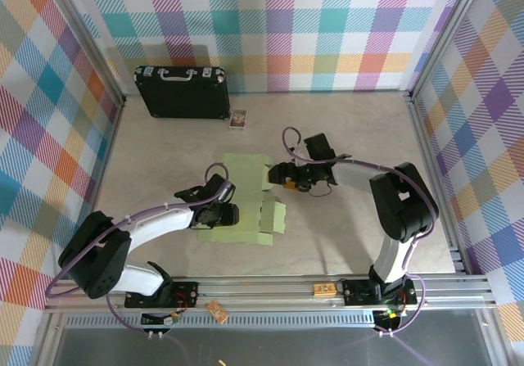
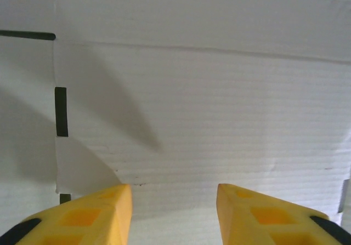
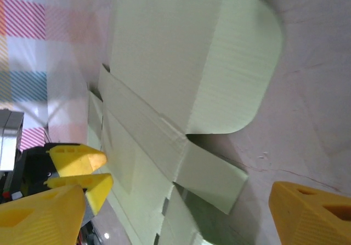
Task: Fold the paper box
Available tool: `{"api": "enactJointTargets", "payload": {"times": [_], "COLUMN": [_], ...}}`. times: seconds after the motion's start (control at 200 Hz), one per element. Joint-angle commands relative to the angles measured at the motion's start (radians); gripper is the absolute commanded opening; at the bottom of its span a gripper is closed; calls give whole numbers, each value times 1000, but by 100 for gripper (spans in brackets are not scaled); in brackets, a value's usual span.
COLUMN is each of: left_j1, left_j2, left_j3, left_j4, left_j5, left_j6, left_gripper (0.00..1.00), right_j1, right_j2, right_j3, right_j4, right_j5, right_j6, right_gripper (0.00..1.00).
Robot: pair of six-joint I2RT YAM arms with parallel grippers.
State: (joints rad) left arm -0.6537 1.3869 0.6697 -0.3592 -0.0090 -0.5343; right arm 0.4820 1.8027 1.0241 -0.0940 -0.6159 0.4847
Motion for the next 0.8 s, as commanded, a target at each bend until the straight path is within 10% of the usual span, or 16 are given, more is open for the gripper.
{"api": "enactJointTargets", "payload": {"times": [0.0,0.795], "left_j1": [6,22], "left_j2": [45,126], "left_j3": [-18,-26], "left_j4": [41,72], "left_j5": [19,9], "left_j6": [8,15], "left_gripper": [43,37], "right_j1": [41,109], "right_j2": [33,-33], "right_j3": [40,40], "right_j4": [-85,-345], "right_j5": [-23,-43], "right_j6": [-62,-245], "right_gripper": [87,81]}}
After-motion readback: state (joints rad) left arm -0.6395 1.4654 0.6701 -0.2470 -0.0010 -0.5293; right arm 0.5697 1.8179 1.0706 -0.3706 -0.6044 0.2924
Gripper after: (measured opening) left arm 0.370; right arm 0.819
